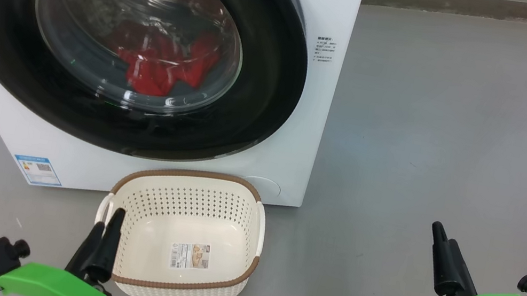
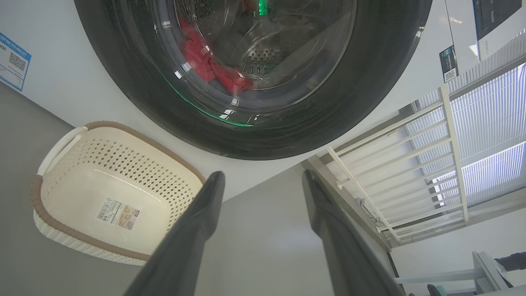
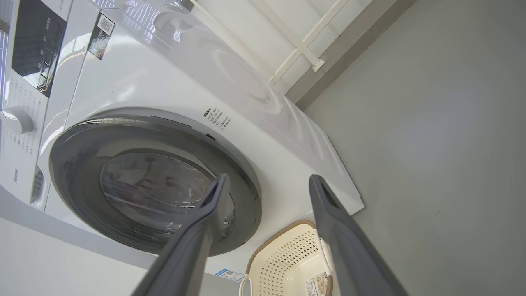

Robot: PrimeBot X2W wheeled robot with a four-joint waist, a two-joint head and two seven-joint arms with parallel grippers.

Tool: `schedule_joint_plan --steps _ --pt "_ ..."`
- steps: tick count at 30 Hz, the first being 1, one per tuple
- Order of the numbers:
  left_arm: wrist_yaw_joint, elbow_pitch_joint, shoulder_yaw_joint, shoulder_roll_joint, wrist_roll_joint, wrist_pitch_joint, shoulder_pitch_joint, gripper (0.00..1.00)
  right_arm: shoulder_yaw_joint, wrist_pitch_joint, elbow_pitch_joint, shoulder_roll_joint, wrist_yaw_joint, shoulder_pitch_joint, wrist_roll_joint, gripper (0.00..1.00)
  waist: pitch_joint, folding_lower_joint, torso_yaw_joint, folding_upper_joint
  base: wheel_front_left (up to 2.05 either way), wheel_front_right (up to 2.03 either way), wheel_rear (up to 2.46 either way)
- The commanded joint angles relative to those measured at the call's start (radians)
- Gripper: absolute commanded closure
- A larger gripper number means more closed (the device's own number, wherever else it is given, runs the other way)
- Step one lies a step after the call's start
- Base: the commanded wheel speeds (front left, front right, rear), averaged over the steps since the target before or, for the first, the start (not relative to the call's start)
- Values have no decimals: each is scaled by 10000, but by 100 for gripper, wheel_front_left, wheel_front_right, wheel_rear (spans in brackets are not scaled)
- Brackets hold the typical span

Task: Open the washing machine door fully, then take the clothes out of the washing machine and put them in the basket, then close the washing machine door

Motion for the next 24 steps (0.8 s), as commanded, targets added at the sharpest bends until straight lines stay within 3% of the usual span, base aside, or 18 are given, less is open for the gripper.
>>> schedule_joint_plan --steps 1,24 --pt "22 -211 133 78 237 -118 -501 0 112 -106 -283 -116 3 -610 -228 0 -1 -1 -3 -1 0 0 0" --pt "304 152 -100 87 3233 -823 -1230 0 195 -794 -245 -148 4 -1187 -3682 0 8 -1 -115 -1 0 0 0"
